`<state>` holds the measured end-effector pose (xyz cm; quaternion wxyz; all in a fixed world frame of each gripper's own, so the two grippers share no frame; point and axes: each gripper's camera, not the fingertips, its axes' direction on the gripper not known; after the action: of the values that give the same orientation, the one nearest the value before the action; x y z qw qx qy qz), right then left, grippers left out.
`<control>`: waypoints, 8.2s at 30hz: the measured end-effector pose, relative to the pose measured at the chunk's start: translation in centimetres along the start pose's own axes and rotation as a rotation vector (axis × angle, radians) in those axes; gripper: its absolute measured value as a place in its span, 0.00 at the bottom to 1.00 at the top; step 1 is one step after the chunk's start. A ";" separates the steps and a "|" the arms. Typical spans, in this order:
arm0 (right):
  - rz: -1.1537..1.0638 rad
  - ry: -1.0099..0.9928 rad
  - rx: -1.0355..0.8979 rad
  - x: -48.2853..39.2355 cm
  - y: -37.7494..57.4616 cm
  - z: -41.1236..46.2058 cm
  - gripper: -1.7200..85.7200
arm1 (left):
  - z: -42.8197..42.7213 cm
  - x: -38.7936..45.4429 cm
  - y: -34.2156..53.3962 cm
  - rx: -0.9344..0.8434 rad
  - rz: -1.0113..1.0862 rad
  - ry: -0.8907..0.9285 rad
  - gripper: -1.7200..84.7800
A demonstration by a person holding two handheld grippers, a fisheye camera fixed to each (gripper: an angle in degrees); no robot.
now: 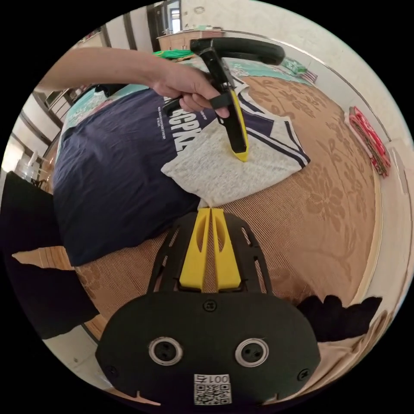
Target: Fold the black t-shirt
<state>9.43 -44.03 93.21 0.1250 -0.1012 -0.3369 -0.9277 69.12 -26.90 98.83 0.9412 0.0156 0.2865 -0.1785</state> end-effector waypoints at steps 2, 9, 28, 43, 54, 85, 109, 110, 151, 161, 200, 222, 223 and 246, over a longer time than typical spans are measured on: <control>0.130 -0.004 0.012 0.5 -0.2 -1.3 0.02 | -0.4 0.1 0.8 0.012 -0.013 -0.012 0.01; 0.744 -0.224 0.164 2.8 -0.1 -4.7 0.02 | -2.2 1.0 4.7 0.049 -0.040 -0.033 0.01; 0.281 0.016 -0.089 -2.7 -12.0 -7.1 0.02 | -11.3 5.6 27.7 0.083 -0.475 -0.058 0.01; -0.212 -0.170 0.243 6.6 -49.8 -9.0 0.14 | -28.8 -13.5 56.0 0.537 -1.066 -0.221 0.12; -0.264 -0.232 -0.031 1.3 -74.7 2.4 0.15 | -29.8 -11.9 64.5 0.720 -0.876 -0.087 0.03; -0.159 -0.634 0.266 14.3 -51.7 -12.7 0.03 | -21.9 10.3 72.6 0.448 -0.110 -0.027 0.03; -0.469 -0.158 0.398 3.3 -75.4 -8.8 0.03 | -17.7 13.9 76.5 0.208 -0.648 -0.941 0.01; -0.470 -0.175 0.391 3.4 -75.8 -8.6 0.03 | -17.7 13.8 76.7 0.218 -0.661 -0.935 0.01; 0.004 -0.411 0.146 19.5 -64.4 -3.8 0.16 | -21.9 -5.3 90.7 0.568 -0.672 0.072 0.04; 0.203 -0.436 0.091 22.3 -63.9 2.9 0.05 | -21.9 -11.9 94.5 0.626 -0.852 0.140 0.04; 0.914 -0.156 -0.161 -6.4 5.3 14.9 0.16 | -11.4 -5.0 116.4 0.014 -0.808 -0.018 0.09; 0.924 -0.666 0.355 -11.1 32.4 33.3 0.06 | -2.4 -3.1 121.9 -0.195 -0.390 -0.157 0.02; 0.951 -0.695 0.396 -11.2 34.3 33.2 0.05 | -2.0 -2.9 122.1 -0.207 -0.377 -0.166 0.02; 0.922 -0.610 0.085 -12.9 47.5 23.0 0.02 | 3.8 4.8 128.8 -0.053 -0.590 0.032 0.07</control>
<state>38.30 -62.14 135.49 0.4190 -0.4973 -0.3156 -0.6911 119.32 91.60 90.03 0.8441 -0.0901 0.2981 -0.4365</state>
